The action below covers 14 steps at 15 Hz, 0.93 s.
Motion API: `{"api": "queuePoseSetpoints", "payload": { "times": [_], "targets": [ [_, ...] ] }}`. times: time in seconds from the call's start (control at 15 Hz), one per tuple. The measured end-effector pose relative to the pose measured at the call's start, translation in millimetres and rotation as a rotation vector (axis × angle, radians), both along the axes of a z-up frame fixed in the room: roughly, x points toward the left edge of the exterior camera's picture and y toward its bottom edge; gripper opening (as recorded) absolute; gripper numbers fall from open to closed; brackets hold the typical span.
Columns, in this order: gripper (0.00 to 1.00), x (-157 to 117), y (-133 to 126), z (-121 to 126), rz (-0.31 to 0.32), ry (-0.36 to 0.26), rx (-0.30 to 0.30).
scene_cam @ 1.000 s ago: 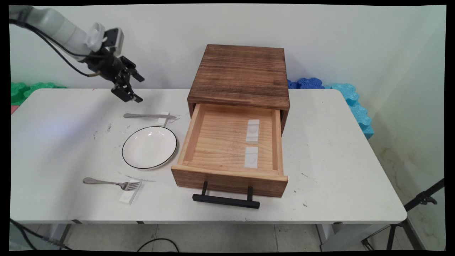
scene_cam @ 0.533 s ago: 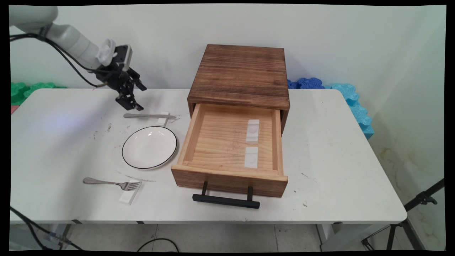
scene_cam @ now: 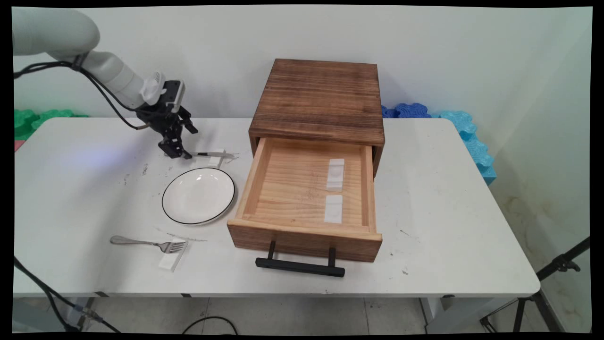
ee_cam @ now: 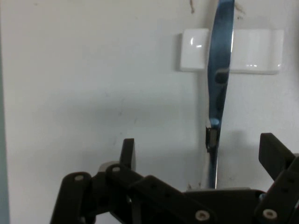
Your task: Pick up the knife from the left of the white plate
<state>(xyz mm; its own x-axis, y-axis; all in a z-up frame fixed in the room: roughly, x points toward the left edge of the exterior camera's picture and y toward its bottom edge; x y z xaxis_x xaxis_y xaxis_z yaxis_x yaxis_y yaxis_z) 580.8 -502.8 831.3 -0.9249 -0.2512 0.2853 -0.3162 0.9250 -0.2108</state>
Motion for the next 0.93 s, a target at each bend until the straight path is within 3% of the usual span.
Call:
{"api": "queuePoseSetpoints", "payload": {
  "times": [0.93],
  "targets": [
    [1.00, -18, -14, -17, -0.022, 0.004, 0.012]
  ]
}}
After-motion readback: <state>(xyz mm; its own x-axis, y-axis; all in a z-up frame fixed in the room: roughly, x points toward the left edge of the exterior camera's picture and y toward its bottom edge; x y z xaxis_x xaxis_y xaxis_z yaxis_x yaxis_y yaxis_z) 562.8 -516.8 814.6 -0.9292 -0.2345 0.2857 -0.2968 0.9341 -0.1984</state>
